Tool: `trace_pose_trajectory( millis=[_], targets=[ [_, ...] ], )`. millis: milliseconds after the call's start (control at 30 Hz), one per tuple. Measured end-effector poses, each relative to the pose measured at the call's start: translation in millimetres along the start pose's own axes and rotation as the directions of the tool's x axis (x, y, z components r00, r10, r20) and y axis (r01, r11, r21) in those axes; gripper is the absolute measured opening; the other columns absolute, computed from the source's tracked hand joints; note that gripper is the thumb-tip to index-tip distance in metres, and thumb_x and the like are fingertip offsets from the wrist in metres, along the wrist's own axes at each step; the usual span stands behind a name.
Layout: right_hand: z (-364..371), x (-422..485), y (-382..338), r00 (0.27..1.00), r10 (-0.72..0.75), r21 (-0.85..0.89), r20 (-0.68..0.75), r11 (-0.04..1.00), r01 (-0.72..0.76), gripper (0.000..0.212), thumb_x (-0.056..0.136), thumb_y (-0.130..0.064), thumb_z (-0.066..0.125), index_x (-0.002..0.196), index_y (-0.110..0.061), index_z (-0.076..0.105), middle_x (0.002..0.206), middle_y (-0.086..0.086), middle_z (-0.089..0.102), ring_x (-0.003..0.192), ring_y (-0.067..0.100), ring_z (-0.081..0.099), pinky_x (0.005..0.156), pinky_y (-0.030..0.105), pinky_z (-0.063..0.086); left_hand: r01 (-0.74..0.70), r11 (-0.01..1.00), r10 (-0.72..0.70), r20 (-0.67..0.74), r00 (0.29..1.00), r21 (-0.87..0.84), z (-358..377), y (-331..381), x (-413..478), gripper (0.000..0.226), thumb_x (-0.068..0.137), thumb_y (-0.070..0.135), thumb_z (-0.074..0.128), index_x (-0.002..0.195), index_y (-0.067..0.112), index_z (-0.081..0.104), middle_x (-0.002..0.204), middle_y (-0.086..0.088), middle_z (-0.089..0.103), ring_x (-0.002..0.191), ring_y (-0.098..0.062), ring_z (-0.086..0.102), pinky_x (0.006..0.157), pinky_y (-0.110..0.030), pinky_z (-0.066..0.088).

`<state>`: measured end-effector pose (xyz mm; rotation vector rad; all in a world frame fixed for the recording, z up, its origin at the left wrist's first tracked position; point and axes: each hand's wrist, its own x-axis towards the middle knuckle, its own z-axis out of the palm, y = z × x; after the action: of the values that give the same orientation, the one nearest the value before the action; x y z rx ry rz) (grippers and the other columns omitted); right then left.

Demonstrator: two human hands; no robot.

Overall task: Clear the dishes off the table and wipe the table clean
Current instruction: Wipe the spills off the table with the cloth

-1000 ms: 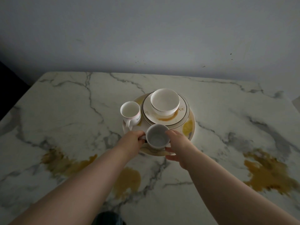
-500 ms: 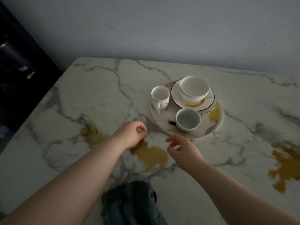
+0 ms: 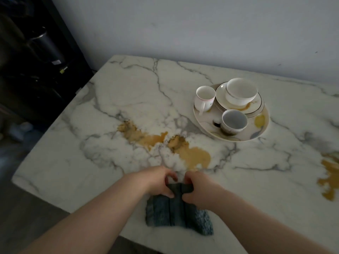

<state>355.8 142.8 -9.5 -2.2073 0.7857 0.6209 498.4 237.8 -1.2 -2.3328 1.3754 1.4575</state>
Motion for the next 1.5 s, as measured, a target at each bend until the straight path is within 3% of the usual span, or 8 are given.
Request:
trace_pose_trajectory(
  millis=[267, 500, 700, 900, 1200, 1300, 1400, 1500],
  targets=[
    [-42, -68, 48, 0.973, -0.07, 0.47, -0.22, 0.867, 0.169, 0.05, 0.052, -0.022, 0.072, 0.095, -0.03, 0.048, 0.099, -0.002, 0.059, 0.082, 0.016, 0.059, 0.069, 0.036, 0.053, -0.243, 0.964, 0.22, -0.186, 0.957, -0.11, -8, 71, -41, 0.023, 0.074, 0.025, 0.073, 0.07, 0.031, 0.051, 0.073, 0.008, 0.059, 0.07, -0.015, 0.061, 0.061, -0.031, 0.048],
    [-71, -138, 130, 0.963, 0.049, 0.707, -0.264, 0.689, 0.159, 0.035, 0.078, -0.02, 0.079, 0.108, -0.02, 0.061, 0.104, 0.001, 0.07, 0.101, 0.019, 0.066, 0.091, 0.037, 0.054, -0.393, 0.842, 0.265, -0.352, 0.898, -0.369, 4, 167, -54, 0.015, 0.082, 0.025, 0.072, 0.092, 0.024, 0.06, 0.088, -0.001, 0.067, 0.088, -0.018, 0.065, 0.08, -0.035, 0.053],
    [-91, -201, 188, 0.876, 0.095, 0.657, -0.473, 0.701, 0.278, 0.025, 0.089, -0.017, 0.066, 0.105, -0.036, 0.063, 0.096, -0.009, 0.071, 0.092, 0.015, 0.068, 0.084, 0.036, 0.057, -0.303, 0.659, 0.217, -0.211, 0.953, -0.688, 34, 238, -37, 0.04, 0.081, 0.032, 0.075, 0.116, 0.03, 0.056, 0.105, 0.0, 0.07, 0.099, -0.017, 0.066, 0.09, -0.037, 0.054],
    [-100, -233, 230, 0.871, 0.087, 0.426, -0.484, 0.893, 0.147, 0.037, 0.087, -0.024, 0.068, 0.118, -0.042, 0.058, 0.103, -0.015, 0.069, 0.094, 0.004, 0.065, 0.087, 0.032, 0.054, -0.368, 0.839, 0.349, -0.122, 0.929, -0.401, 46, 280, -17, 0.026, 0.079, 0.019, 0.077, 0.102, 0.021, 0.067, 0.097, 0.0, 0.072, 0.092, -0.014, 0.068, 0.08, -0.025, 0.055],
    [-103, -225, 258, 0.932, 0.281, 0.636, -0.23, 0.768, -0.074, 0.039, 0.065, -0.013, 0.065, 0.1, -0.026, 0.054, 0.107, 0.0, 0.063, 0.095, 0.025, 0.06, 0.08, 0.041, 0.052, -0.274, 0.846, 0.318, 0.02, 0.948, -0.458, 65, 279, 20, 0.022, 0.086, 0.025, 0.069, 0.106, 0.026, 0.06, 0.107, -0.002, 0.066, 0.101, -0.016, 0.061, 0.088, -0.036, 0.052],
    [-87, -198, 264, 0.881, 0.376, 0.517, -0.286, 0.835, -0.189, 0.033, 0.078, -0.014, 0.067, 0.106, -0.027, 0.055, 0.113, -0.003, 0.059, 0.089, 0.013, 0.057, 0.076, 0.03, 0.051, -0.206, 0.866, 0.201, -0.06, 0.978, -0.455, 84, 267, 41, 0.033, 0.085, 0.03, 0.07, 0.111, 0.027, 0.051, 0.104, -0.004, 0.064, 0.091, -0.019, 0.063, 0.068, -0.035, 0.056],
    [-55, -170, 260, 0.754, 0.504, 0.346, -0.422, 0.858, -0.38, 0.046, 0.09, -0.024, 0.055, 0.133, -0.03, 0.042, 0.137, 0.002, 0.046, 0.116, 0.024, 0.05, 0.093, 0.037, 0.047, -0.097, 0.963, 0.036, -0.239, 0.97, -0.251, 99, 246, 61, 0.058, 0.084, 0.037, 0.068, 0.133, 0.03, 0.037, 0.124, -0.007, 0.053, 0.108, -0.027, 0.058, 0.089, -0.04, 0.052],
    [-6, -151, 237, 0.731, 0.415, 0.219, -0.541, 0.909, -0.354, 0.057, 0.095, -0.04, 0.045, 0.148, -0.034, 0.023, 0.158, 0.0, 0.021, 0.143, 0.026, 0.024, 0.113, 0.045, 0.029, -0.175, 0.982, 0.186, -0.455, 0.871, 0.067, 109, 236, 65, 0.056, 0.087, 0.032, 0.059, 0.139, 0.028, 0.038, 0.141, -0.001, 0.044, 0.125, -0.023, 0.047, 0.103, -0.035, 0.04]
  ],
)
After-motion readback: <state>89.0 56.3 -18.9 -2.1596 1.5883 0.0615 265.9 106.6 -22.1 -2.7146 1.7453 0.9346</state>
